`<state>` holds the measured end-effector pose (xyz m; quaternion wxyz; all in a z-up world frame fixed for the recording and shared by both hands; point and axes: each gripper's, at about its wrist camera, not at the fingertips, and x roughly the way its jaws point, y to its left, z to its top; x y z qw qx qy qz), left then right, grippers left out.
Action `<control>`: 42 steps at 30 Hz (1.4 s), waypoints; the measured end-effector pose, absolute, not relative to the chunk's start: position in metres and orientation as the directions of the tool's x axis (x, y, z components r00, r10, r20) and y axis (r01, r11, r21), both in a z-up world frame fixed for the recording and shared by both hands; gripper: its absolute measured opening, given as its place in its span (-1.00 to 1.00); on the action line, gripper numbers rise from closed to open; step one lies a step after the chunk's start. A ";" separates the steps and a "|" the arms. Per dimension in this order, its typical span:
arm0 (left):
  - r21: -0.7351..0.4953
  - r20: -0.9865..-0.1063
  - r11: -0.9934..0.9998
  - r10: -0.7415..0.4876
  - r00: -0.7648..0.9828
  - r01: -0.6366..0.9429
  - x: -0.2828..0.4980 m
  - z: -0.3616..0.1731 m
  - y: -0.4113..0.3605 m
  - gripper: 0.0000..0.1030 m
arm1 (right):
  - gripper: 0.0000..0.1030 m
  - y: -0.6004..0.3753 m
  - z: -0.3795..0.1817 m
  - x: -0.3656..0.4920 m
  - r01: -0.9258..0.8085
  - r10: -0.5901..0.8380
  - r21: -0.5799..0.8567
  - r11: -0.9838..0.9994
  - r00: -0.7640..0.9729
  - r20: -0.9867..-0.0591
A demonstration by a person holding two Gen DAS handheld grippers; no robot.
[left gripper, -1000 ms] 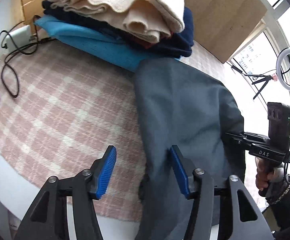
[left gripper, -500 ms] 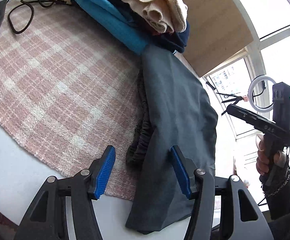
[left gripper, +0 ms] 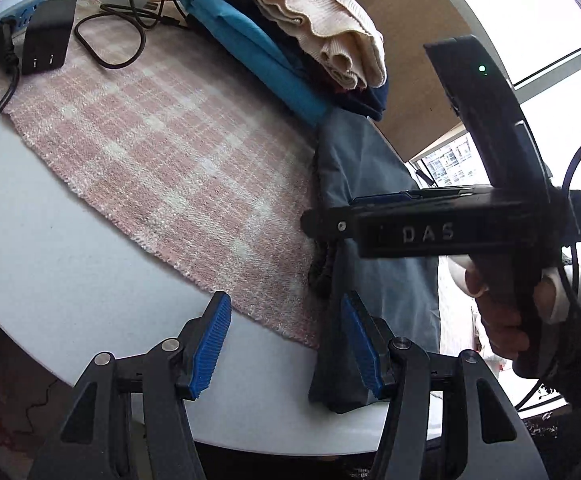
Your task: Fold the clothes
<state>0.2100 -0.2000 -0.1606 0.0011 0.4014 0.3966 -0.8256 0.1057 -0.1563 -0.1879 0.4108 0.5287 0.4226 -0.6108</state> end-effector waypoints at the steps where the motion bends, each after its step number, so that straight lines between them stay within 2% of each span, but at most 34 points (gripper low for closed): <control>1: -0.649 -0.664 -0.693 0.314 -0.679 0.313 0.209 -0.160 -0.200 0.06 | 0.32 -0.156 -0.189 0.108 0.947 -0.017 -0.109 -0.301 -0.120 -0.993; 3: -0.643 -0.657 -0.708 0.315 -0.684 0.292 0.205 -0.159 -0.196 0.07 | 0.32 -0.158 -0.184 0.107 0.926 0.015 -0.041 -0.375 -0.039 -0.999; 7: -0.654 -0.642 -0.705 0.326 -0.694 0.273 0.197 -0.158 -0.192 0.07 | 0.32 -0.166 -0.192 0.121 0.947 0.051 -0.194 -0.256 -0.187 -0.981; 10: -0.654 -0.636 -0.711 0.332 -0.696 0.258 0.199 -0.157 -0.191 0.07 | 0.30 -0.156 -0.199 0.124 0.959 0.053 -0.198 -0.202 -0.191 -0.980; 12: -0.651 -0.636 -0.719 0.342 -0.692 0.244 0.202 -0.157 -0.189 0.08 | 0.17 -0.150 -0.195 0.126 0.973 0.032 -0.183 -0.141 -0.180 -0.983; 14: -0.650 -0.640 -0.721 0.351 -0.683 0.240 0.205 -0.159 -0.190 0.08 | -0.32 -0.144 -0.186 0.114 0.977 0.020 -0.139 -0.158 -0.138 -0.990; 17: -0.668 -0.624 -0.711 0.377 -0.684 0.217 0.202 -0.158 -0.191 0.08 | -0.60 -0.131 -0.170 0.091 0.974 -0.003 -0.032 -0.225 -0.034 -0.999; 22: -0.752 -0.538 -0.646 0.488 -0.687 0.130 0.175 -0.158 -0.193 0.21 | -0.64 -0.110 -0.158 0.083 0.963 -0.046 0.013 -0.271 0.001 -0.999; 25: -0.787 -0.530 -0.604 0.554 -0.643 0.129 0.152 -0.167 -0.196 0.22 | -0.64 -0.101 -0.155 0.080 0.955 -0.077 0.044 -0.292 0.023 -0.997; 33: -0.857 -0.479 -0.501 0.687 -0.546 0.121 0.104 -0.181 -0.218 0.25 | -0.62 -0.071 -0.148 0.040 0.867 -0.211 0.267 -0.421 0.193 -0.958; 37: -0.853 -0.495 -0.509 0.720 -0.485 0.115 0.085 -0.179 -0.214 0.38 | -0.65 -0.057 -0.140 0.008 0.846 -0.244 0.299 -0.441 0.207 -0.947; 42: -0.765 -0.617 -0.628 0.651 -0.442 0.143 0.085 -0.157 -0.213 0.34 | -0.65 -0.059 -0.150 0.005 0.835 -0.266 0.334 -0.438 0.235 -0.935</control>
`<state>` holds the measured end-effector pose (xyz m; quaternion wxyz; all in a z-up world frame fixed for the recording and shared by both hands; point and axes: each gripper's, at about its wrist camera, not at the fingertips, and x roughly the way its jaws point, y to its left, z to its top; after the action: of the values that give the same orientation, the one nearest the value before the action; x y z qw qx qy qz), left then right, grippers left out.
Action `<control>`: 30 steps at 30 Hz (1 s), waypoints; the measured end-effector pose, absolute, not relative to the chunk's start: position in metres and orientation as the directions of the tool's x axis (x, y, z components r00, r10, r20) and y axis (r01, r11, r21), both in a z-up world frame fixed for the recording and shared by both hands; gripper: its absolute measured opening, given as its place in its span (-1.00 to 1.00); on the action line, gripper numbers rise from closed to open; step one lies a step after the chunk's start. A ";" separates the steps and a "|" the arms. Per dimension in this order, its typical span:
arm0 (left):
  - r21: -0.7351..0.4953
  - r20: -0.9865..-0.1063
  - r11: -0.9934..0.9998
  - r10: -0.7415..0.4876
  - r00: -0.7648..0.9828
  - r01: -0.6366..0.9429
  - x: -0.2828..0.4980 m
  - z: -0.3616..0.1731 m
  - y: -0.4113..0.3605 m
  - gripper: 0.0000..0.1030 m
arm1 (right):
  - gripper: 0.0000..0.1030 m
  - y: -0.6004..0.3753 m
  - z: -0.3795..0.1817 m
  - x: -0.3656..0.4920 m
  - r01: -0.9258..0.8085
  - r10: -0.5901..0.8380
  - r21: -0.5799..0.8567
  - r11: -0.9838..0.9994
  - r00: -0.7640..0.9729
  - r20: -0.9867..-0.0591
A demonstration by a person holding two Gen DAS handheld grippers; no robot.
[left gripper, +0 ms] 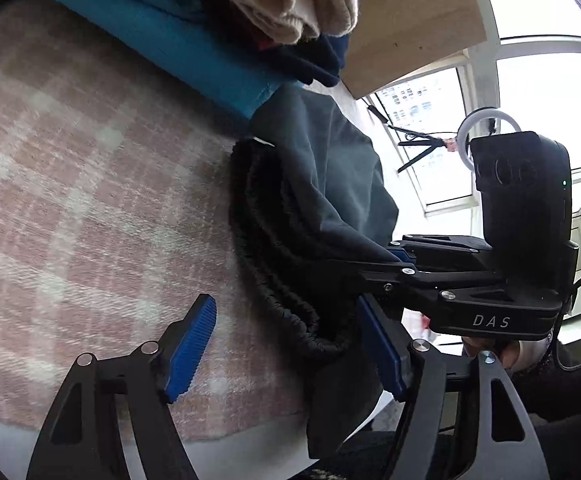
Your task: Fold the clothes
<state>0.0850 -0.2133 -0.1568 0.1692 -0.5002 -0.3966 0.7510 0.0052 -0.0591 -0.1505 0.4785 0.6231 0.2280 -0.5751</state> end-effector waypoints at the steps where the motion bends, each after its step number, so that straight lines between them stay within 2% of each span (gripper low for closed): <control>1: -0.765 -0.615 -0.628 0.650 -0.446 0.140 0.085 -0.153 -0.217 0.35 | -0.65 -0.059 -0.153 0.006 0.834 -0.270 0.339 -0.436 0.238 -0.933; 10: -0.764 -0.645 -0.577 0.673 -0.363 0.288 0.056 -0.171 -0.224 0.36 | -0.65 -0.066 -0.167 0.013 0.812 -0.321 0.377 -0.446 0.248 -0.914; 18: -0.747 -0.664 -0.597 0.680 -0.310 0.291 0.033 -0.155 -0.200 0.41 | -0.65 -0.045 -0.162 0.004 0.791 -0.365 0.411 -0.453 0.256 -0.895; 25: -0.699 -0.713 -0.634 0.655 -0.250 0.331 0.023 -0.164 -0.192 0.41 | -0.65 -0.042 -0.161 0.007 0.810 -0.386 0.412 -0.419 0.251 -0.887; 30: -0.699 -0.712 -0.615 0.647 -0.272 0.365 0.029 -0.164 -0.198 0.42 | -0.65 -0.036 -0.160 0.000 0.797 -0.405 0.431 -0.423 0.259 -0.877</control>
<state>0.0294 -0.1978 -0.1639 0.1046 -0.5940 -0.4261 0.6742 -0.0002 -0.0359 -0.1602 0.5123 0.6060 0.1615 -0.5867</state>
